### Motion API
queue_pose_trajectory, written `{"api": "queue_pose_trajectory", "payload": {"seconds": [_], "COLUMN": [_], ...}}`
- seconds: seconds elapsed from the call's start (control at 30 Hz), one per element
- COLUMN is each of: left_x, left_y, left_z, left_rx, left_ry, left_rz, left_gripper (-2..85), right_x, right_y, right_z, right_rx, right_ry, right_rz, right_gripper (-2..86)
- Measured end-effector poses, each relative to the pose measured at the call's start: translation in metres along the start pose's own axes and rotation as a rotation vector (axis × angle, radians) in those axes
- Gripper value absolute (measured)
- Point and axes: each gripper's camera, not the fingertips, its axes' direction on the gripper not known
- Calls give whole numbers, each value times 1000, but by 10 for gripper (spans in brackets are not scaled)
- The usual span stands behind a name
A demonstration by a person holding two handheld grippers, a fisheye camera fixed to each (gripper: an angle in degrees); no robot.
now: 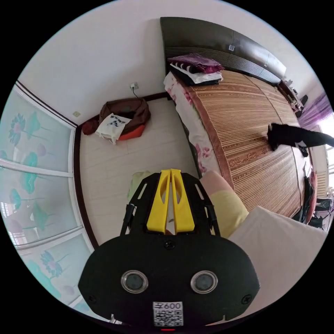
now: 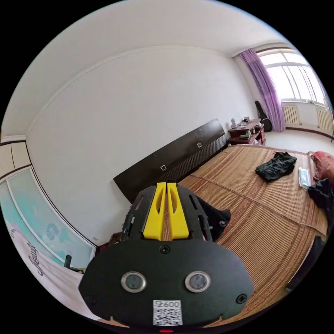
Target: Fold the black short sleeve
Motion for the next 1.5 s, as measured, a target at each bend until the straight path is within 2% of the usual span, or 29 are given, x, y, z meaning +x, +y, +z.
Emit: {"api": "queue_pose_trajectory", "payload": {"seconds": [0.1, 0.13, 0.27, 0.33, 0.4, 0.47, 0.5, 0.6, 0.73, 0.87, 0.97, 1.03, 1.1, 1.13, 1.2, 1.23, 1.27, 1.3, 1.33, 1.4, 1.43, 1.5], "left_x": [15, 20, 75, 107, 159, 209, 245, 310, 338, 361, 385, 408, 447, 457, 491, 494, 490, 474, 457, 409, 405, 399], "left_y": [-3, -6, -65, -104, -164, -206, -229, -254, -223, -116, -54, -47, -58, -61, -63, -59, -43, -21, -10, 35, 43, 49], "left_z": [-10, -12, -24, -29, -39, -61, -84, -158, -231, -243, -232, -220, -192, -183, -145, -135, -114, -98, -105, -108, -108, -115], "left_rx": [-100, -112, -189, -176, -203, -189, -157, -55, 64, 73, 97, 126, 79, 55, -73, -102, -143, -57, 89, 464, 518, 577], "left_ry": [64, 58, -29, -20, 76, 122, 126, 102, 240, 149, 175, 242, 352, 374, 325, 316, 301, 260, 296, 257, 222, 170], "left_rz": [85, 115, 386, 508, 670, 849, 996, 1240, 1422, 1579, 1542, 1439, 1350, 1351, 1381, 1392, 1435, 1470, 1487, 1566, 1572, 1558], "left_gripper": [8, 8, 8, 8, 9, 9, 9, 10, 14, 26, 60, 80, 88, 86, 76, 71, 56, 44, 41, 30, 28, 23], "right_x": [39, 47, 74, 61, 38, 27, 30, 45, 54, 82, 108, 121, 127, 116, 65, 49, 13, -16, -27, -61, -65, -65], "right_y": [130, 159, 380, 469, 581, 652, 691, 756, 798, 870, 946, 1002, 1087, 1096, 1140, 1158, 1194, 1219, 1232, 1270, 1268, 1239], "right_z": [-31, -37, -80, -93, -123, -148, -159, -186, -213, -227, -235, -242, -260, -277, -342, -351, -363, -359, -355, -359, -370, -441], "right_rx": [-81, -97, -136, -205, -200, -133, -160, -307, -407, -629, -784, -884, -985, -914, -602, -564, -476, -490, -495, -495, -493, -463], "right_ry": [87, 98, 111, 231, 404, 468, 502, 622, 645, 563, 518, 548, 584, 567, 695, 732, 833, 957, 1029, 1200, 1182, 979], "right_rz": [46, 67, 314, 384, 608, 752, 810, 867, 724, 557, 424, 321, 177, 112, -74, -140, -303, -423, -483, -642, -622, -415], "right_gripper": [-8, -8, -8, -8, -8, -8, -8, -8, -8, -9, -9, -8, -8, -8, -8, -8, -8, -8, -8, -8, -8, -8]}}
